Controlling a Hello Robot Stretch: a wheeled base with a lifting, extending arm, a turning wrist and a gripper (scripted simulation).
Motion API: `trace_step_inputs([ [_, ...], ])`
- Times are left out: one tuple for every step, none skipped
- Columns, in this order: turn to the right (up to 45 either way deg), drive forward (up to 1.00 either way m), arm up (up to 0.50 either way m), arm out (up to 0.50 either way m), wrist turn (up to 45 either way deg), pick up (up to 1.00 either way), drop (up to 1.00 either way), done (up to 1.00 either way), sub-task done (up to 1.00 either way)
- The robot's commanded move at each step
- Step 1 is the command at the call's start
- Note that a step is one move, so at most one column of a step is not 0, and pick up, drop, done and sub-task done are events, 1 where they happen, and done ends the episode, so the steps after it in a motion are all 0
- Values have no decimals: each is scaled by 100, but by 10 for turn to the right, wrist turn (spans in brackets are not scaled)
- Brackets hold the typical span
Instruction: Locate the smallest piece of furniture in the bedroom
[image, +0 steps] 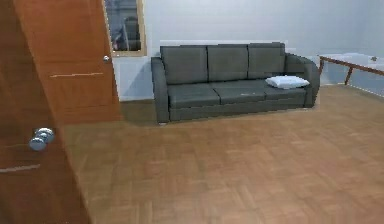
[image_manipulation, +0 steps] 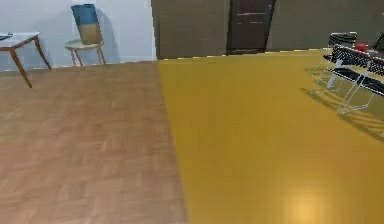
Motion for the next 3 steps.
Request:
trace_step_inputs([
  [-30, 0, 0, 0, 0, 0, 0, 0, 0],
  [0, 65, 0, 0, 0, 0, 0, 0, 0],
  [-90, 0, 0, 0, 0, 0, 0, 0, 0],
])
